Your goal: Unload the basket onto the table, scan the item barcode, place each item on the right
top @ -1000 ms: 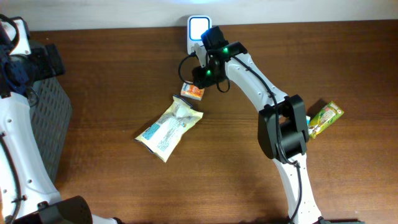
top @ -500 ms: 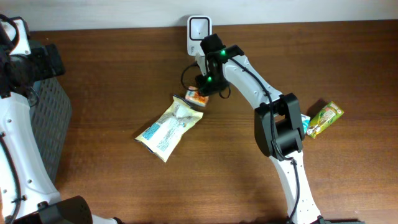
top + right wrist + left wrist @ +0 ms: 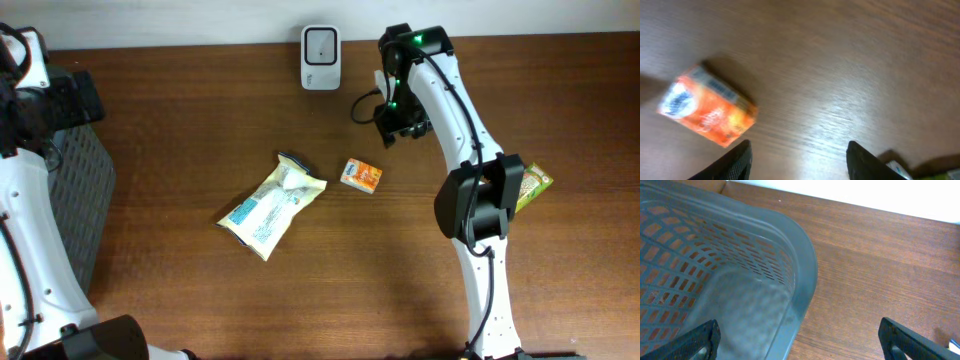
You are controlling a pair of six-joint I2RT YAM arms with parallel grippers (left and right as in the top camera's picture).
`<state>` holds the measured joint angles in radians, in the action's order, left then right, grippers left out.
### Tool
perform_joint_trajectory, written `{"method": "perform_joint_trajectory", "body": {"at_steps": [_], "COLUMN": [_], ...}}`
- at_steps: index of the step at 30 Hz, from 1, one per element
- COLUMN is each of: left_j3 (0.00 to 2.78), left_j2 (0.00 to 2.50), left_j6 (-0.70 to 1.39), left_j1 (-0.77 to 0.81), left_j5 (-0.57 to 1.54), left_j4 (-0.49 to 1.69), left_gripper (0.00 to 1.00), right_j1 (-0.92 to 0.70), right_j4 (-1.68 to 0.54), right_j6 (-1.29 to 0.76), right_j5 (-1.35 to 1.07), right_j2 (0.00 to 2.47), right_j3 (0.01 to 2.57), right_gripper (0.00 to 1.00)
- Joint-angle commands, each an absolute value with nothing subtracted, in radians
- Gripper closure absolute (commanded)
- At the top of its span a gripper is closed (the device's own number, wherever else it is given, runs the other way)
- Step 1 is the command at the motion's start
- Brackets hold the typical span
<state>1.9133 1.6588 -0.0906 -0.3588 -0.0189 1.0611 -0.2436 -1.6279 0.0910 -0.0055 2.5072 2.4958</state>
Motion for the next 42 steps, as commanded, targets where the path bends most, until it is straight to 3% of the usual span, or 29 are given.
{"method": "perform_joint_trajectory", "body": {"at_steps": [1,6,17,27,29,31,34,38,40,42], "left_j3": [1.919,1.919,1.919,1.919,1.919,1.919,1.919,1.919,1.919,1.919], "left_j2": [1.642,1.642,1.642,1.642,1.642,1.642,1.642,1.642,1.642,1.642], "left_j6": [-0.107,-0.107,-0.107,-0.107,-0.107,-0.107,-0.107,-0.107,-0.107,-0.107], "left_j1": [-0.363,-0.363,-0.363,-0.363,-0.363,-0.363,-0.363,-0.363,-0.363,-0.363], "left_j5": [-0.023,-0.023,-0.023,-0.023,-0.023,-0.023,-0.023,-0.023,-0.022,-0.023], "left_j4": [1.060,1.060,1.060,1.060,1.060,1.060,1.060,1.060,1.060,1.060], "left_gripper": [0.01,0.01,0.01,0.01,0.01,0.01,0.01,0.01,0.01,0.01], "right_j1": [-0.294,-0.383,-0.557,-0.562,-0.562,-0.563,-0.561,-0.516,-0.440,-0.394], "right_j4": [-1.699,-1.697,-1.541,-1.388,-1.371,-1.369,-1.393,-1.533,-1.589,-1.593], "right_j6": [0.165,0.156,0.157,0.111,0.111,0.100,0.059,0.063,0.070,0.070], "right_j5": [-0.082,-0.008,0.160,0.398,0.439,0.438,0.326,-0.014,-0.365,-0.517], "right_j2": [2.510,2.510,2.510,2.511,2.510,2.510,2.498,2.426,2.387,2.387], "right_j3": [2.518,2.445,2.263,2.110,2.111,2.111,2.165,2.357,2.473,2.473], "right_gripper": [0.43,0.55,0.56,0.85,0.96,0.96,0.96,0.96,0.96,0.96]}}
